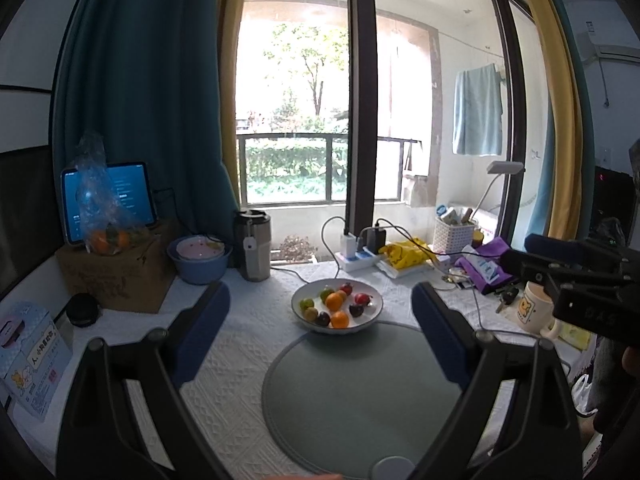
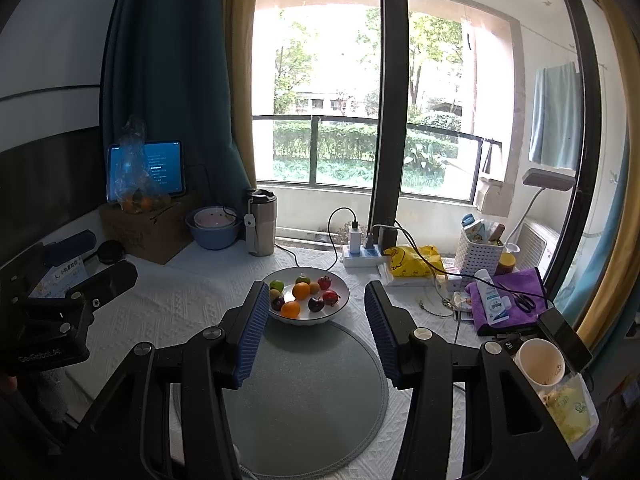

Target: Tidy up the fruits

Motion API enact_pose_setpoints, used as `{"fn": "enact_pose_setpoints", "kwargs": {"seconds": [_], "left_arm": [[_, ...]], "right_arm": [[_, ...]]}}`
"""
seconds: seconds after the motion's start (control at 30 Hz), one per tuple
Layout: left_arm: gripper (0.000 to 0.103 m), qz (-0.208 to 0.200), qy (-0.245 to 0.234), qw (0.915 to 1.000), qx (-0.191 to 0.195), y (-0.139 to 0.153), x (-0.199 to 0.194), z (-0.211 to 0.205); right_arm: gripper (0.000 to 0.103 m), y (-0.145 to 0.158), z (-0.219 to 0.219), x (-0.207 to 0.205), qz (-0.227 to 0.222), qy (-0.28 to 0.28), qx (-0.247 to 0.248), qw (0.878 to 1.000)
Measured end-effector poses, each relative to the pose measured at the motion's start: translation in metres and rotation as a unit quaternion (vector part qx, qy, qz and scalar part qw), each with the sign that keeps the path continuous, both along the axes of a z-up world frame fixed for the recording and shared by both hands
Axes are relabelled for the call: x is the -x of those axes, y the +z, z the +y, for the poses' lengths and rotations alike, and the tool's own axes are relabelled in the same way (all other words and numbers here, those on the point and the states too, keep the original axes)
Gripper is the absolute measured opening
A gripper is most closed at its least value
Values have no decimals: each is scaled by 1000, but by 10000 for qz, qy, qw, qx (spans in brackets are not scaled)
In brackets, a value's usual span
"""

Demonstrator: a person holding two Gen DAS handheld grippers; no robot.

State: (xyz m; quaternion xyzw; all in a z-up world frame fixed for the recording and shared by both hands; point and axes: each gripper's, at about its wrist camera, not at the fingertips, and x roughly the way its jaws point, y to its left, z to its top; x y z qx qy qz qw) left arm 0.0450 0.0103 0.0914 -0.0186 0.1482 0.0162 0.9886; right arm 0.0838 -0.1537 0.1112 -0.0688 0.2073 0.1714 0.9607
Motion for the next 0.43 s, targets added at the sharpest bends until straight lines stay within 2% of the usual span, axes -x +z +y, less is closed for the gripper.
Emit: {"fn": "enact_pose_setpoints", "kwargs": {"seconds": [0.43], "left_arm": [[93,10,-146,9999,-62,-3,-8,-2]], "right_arm": [[52,-10,-3,-16,142,61,-13,9999]]}}
